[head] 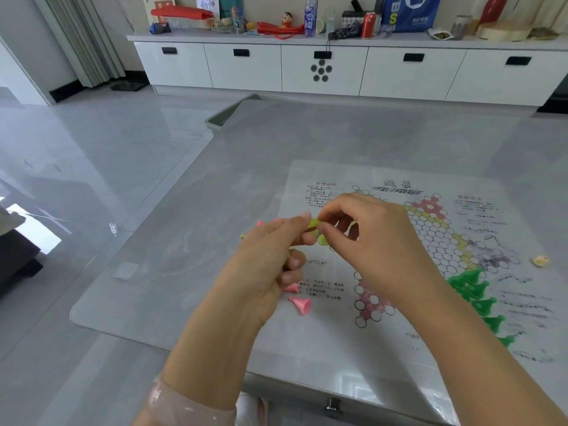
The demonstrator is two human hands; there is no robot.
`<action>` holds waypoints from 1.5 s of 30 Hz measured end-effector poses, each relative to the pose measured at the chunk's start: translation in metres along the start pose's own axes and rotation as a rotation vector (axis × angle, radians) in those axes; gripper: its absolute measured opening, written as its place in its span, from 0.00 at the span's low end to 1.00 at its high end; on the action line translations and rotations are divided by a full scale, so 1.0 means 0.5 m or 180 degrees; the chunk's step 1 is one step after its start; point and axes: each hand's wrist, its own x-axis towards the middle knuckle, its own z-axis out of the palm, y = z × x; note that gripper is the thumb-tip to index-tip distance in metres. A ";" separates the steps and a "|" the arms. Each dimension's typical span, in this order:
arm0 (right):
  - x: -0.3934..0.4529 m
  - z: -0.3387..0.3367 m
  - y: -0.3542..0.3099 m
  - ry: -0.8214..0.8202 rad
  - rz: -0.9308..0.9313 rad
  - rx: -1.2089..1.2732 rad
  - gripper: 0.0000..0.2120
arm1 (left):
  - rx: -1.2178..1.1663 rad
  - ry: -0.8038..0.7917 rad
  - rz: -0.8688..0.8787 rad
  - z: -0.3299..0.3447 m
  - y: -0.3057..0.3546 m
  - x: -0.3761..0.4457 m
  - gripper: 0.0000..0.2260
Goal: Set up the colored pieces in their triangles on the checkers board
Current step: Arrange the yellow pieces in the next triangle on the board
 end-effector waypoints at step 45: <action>0.015 0.101 0.115 0.0457 0.1508 -0.0707 0.03 | -0.1524 0.0137 -0.0147 -0.037 0.019 0.018 0.17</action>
